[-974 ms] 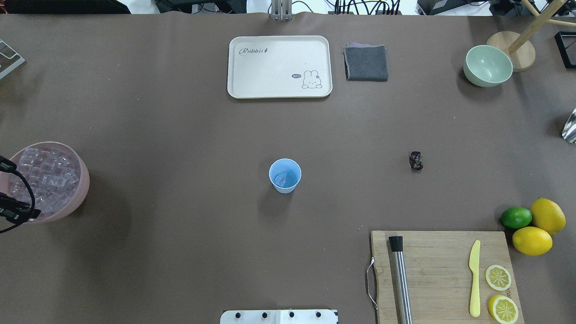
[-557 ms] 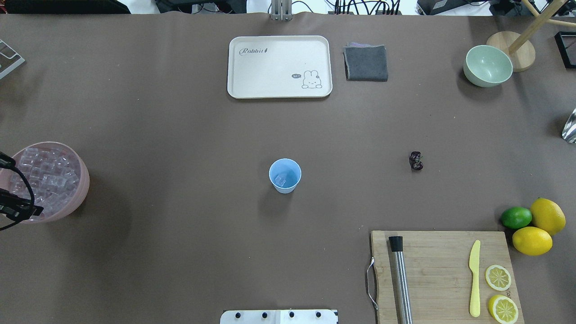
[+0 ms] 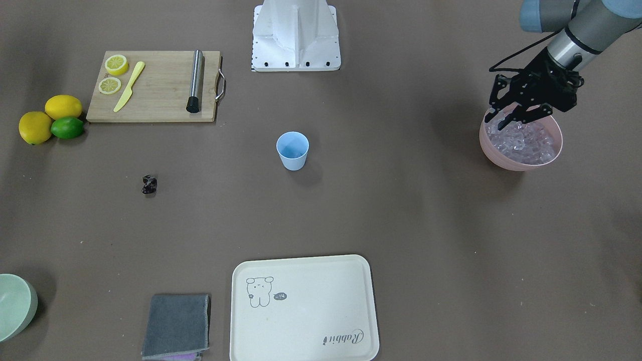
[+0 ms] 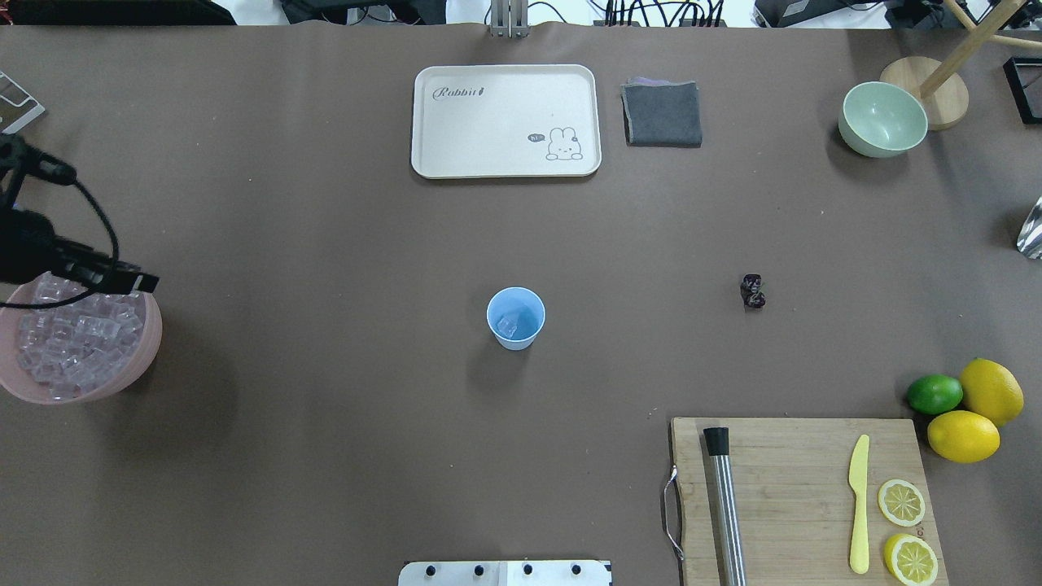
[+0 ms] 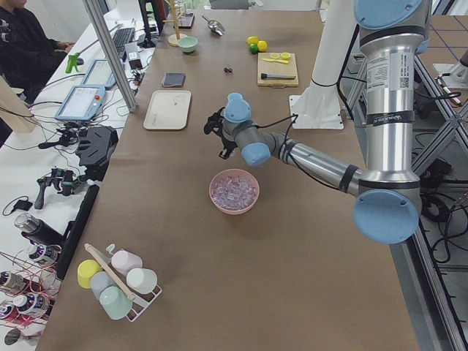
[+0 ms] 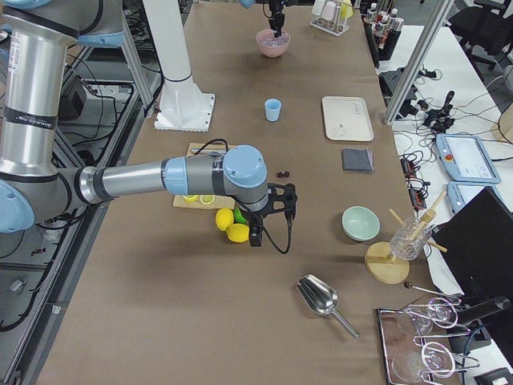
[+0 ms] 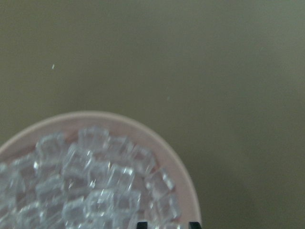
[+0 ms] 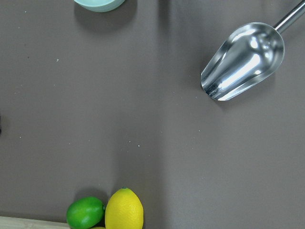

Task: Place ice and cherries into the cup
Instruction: 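Carry the ice cube with the left gripper over the blue cup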

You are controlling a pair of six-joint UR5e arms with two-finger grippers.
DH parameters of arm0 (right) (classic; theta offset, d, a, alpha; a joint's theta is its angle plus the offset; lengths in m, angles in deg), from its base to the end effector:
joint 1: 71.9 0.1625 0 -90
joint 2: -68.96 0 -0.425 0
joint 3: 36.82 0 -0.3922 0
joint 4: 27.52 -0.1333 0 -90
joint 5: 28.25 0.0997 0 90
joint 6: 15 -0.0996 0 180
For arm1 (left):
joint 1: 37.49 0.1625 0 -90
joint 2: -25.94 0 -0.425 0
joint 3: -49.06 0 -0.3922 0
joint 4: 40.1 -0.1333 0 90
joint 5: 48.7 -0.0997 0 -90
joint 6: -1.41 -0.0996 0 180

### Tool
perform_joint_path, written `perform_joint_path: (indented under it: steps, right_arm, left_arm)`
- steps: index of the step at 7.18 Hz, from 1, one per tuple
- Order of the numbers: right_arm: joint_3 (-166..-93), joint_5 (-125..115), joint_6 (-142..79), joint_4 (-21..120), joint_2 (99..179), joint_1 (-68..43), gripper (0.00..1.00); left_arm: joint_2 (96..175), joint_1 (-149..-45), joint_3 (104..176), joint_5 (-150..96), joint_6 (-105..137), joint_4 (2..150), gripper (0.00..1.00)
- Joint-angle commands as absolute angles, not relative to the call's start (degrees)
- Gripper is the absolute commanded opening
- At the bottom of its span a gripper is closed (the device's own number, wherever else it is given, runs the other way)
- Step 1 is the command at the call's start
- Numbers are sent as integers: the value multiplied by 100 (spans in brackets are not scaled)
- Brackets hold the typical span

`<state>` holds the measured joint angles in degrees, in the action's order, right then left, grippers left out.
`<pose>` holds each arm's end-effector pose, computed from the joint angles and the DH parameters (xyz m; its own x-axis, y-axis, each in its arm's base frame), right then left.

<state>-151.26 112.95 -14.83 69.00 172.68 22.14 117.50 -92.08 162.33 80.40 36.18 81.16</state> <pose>0.0829 -0.3837 0.5574 0.6293 -0.0157 0.7770 -0.0684 0.9948 0.0755 0.2249 -0.4380 0.3830 0.4548 0.4605 -0.7623 -0.0778 0.8732 0.4811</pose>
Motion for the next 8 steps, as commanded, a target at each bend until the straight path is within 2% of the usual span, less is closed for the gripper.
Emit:
perform_joint_path:
  steps: [1, 3, 5, 8]
  right_arm:
    - [-15091, 11326, -1483, 6907, 17267, 2214, 100]
    - [-15091, 11326, -1483, 6907, 17249, 2214, 100]
    - [-15091, 11308, -1483, 6907, 17232, 2214, 100]
    - [-15091, 11282, -1491, 6898, 17240, 2214, 100]
  left_arm:
    - [13529, -8963, 16043, 8015, 4723, 7269, 0]
    - [14542, -7851, 15727, 6932, 5839, 7266, 0]
    - [15572, -6925, 14947, 5699, 6477, 7283, 0]
    - [15725, -6808, 13962, 5290, 6478, 7912, 0]
